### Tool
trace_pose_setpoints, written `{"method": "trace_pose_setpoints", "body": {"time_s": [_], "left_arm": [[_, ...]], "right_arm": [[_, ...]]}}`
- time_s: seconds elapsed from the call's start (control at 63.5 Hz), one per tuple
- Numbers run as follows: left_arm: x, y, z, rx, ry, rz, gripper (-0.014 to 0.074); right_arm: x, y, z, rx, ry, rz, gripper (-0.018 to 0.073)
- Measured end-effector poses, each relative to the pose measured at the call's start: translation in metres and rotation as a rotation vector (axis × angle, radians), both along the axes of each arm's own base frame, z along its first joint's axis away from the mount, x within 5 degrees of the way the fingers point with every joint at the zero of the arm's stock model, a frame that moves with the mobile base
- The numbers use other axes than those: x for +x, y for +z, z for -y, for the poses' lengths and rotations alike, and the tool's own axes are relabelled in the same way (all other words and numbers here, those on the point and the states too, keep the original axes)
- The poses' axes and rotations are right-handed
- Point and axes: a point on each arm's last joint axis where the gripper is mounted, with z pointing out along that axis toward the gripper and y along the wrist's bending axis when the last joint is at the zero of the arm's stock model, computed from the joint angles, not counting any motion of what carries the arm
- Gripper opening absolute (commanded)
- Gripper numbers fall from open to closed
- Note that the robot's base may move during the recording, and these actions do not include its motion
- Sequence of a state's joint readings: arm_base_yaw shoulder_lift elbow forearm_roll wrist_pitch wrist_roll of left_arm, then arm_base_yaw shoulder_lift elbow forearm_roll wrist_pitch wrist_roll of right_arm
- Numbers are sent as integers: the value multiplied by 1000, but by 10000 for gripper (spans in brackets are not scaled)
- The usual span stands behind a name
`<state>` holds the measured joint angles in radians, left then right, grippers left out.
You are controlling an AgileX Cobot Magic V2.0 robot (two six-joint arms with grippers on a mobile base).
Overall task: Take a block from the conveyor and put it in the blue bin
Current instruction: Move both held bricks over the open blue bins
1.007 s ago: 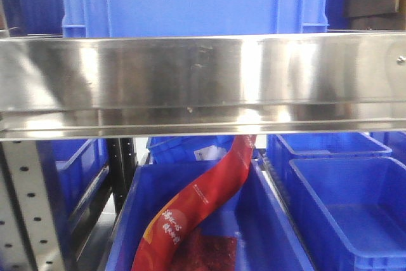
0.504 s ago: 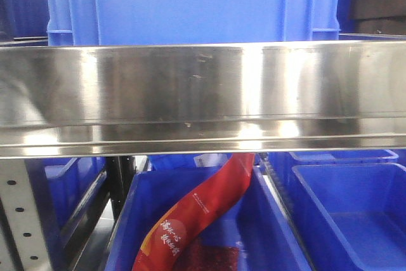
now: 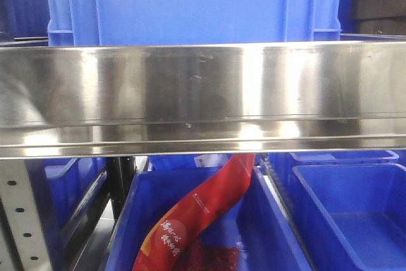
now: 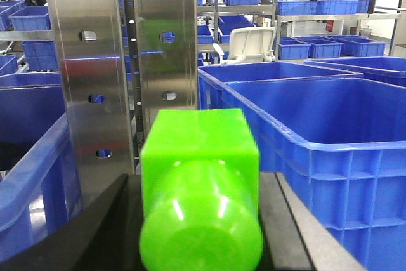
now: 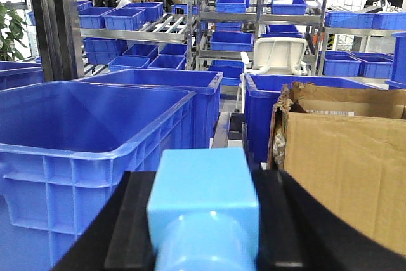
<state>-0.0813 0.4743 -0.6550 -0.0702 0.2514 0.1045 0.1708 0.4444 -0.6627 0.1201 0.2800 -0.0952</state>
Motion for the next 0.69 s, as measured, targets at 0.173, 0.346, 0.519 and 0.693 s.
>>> {"method": "trace_pose_setpoints", "body": {"time_s": [0.173,0.346,0.519,0.693], "left_arm": [[0,0,0,0,0,0,-111],[0,0,0,0,0,0,-111],[0,1,0,-1,1,9,-111],[0,3,0,-32,-5,33,-111]], "right_arm": [[0,0,0,0,0,0,-167],[0,0,0,0,0,0,-167],[0,0,0,0,0,0,-167],[0,1,0,22,6,3,-167]]}}
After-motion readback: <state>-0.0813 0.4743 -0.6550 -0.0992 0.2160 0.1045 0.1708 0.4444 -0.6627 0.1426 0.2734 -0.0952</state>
